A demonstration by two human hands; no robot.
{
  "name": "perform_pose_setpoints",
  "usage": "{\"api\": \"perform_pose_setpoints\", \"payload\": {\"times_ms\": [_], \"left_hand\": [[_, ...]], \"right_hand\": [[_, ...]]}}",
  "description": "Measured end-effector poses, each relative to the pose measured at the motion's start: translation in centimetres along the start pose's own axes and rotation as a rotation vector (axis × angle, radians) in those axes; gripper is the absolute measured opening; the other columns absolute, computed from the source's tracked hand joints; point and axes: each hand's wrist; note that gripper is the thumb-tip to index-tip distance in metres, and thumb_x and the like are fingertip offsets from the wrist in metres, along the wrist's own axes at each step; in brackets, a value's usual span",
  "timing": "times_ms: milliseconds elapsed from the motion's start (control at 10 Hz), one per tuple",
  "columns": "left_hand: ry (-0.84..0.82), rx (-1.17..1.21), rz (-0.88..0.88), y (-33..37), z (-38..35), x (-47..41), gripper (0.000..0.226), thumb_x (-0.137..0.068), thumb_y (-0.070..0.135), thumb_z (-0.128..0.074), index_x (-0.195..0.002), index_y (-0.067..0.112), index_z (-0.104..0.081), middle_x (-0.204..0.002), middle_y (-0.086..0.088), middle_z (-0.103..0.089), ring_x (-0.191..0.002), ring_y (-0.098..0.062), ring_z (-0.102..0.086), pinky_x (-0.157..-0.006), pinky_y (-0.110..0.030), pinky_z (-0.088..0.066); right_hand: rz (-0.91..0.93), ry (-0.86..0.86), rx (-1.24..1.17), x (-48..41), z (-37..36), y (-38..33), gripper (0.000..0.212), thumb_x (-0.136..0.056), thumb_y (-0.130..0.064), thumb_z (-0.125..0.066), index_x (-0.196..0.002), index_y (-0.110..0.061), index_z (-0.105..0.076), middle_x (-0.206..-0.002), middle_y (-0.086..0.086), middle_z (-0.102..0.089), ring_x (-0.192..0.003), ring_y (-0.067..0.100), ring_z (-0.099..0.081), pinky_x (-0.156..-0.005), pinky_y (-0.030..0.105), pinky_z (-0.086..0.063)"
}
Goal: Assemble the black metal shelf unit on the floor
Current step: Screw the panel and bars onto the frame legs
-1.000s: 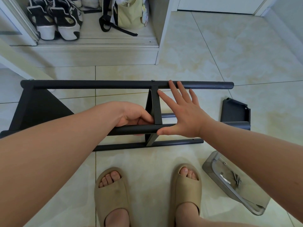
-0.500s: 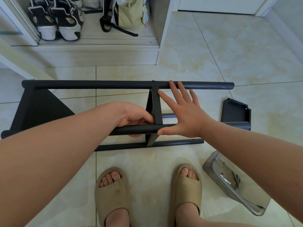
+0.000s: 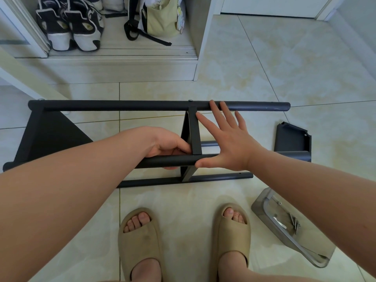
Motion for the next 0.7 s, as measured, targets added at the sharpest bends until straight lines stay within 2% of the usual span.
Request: {"api": "perform_pose_setpoints", "payload": {"times_ms": [100,200,400,600,700], "left_hand": [[-0.038,0.058,-0.023,-0.12,0.21,0.17,0.023,-0.094,0.016,-0.060,-0.080,0.016,-0.078,-0.084,-0.003,-0.073,-0.065,-0.013,-0.065,-0.078,-0.030,-0.049],[-0.052,0.062,-0.033,-0.13,0.18,0.29,0.020,-0.095,0.017,-0.056,-0.087,0.017,-0.075,-0.085,-0.002,-0.073,-0.067,-0.013,-0.066,-0.079,-0.032,-0.051],[0.003,-0.012,-0.021,0.11,-0.37,0.22,0.015,-0.095,0.021,-0.061,-0.086,0.015,-0.072,-0.070,0.000,-0.069,-0.056,-0.010,-0.061,-0.073,-0.028,-0.049],[-0.067,0.046,-0.049,0.01,0.12,0.26,0.019,-0.094,0.015,-0.058,-0.088,0.014,-0.076,-0.085,-0.004,-0.072,-0.066,-0.014,-0.065,-0.076,-0.031,-0.050],[-0.034,0.023,-0.043,0.01,0.10,0.22,0.021,-0.094,0.021,-0.059,-0.086,0.018,-0.077,-0.084,-0.002,-0.072,-0.068,-0.013,-0.066,-0.078,-0.033,-0.053]], "right_hand": [[-0.001,0.006,0.000,-0.01,-0.07,-0.01,0.122,-0.060,-0.103,-0.026,-0.158,-0.042,0.014,-0.165,-0.001,0.031,-0.150,0.024,0.032,-0.123,0.057,0.009],[-0.001,0.013,0.000,0.00,-0.15,0.00,0.122,-0.061,-0.102,-0.027,-0.158,-0.042,0.014,-0.165,-0.001,0.031,-0.151,0.024,0.031,-0.123,0.056,0.009],[0.002,0.016,-0.003,-0.04,-0.22,0.09,0.121,-0.061,-0.102,-0.028,-0.158,-0.043,0.015,-0.165,-0.001,0.031,-0.150,0.023,0.031,-0.123,0.057,0.009],[0.003,0.014,-0.003,-0.10,-0.22,0.11,0.121,-0.061,-0.102,-0.028,-0.157,-0.043,0.015,-0.165,-0.001,0.031,-0.150,0.023,0.032,-0.123,0.057,0.009],[0.002,0.012,-0.007,-0.12,-0.21,0.15,0.121,-0.061,-0.102,-0.028,-0.157,-0.043,0.015,-0.165,-0.002,0.031,-0.150,0.023,0.032,-0.123,0.057,0.009]]}}
Point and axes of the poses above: each hand's wrist, its own x-axis away from the middle knuckle, its own z-axis out of the back of the hand, y = z × x
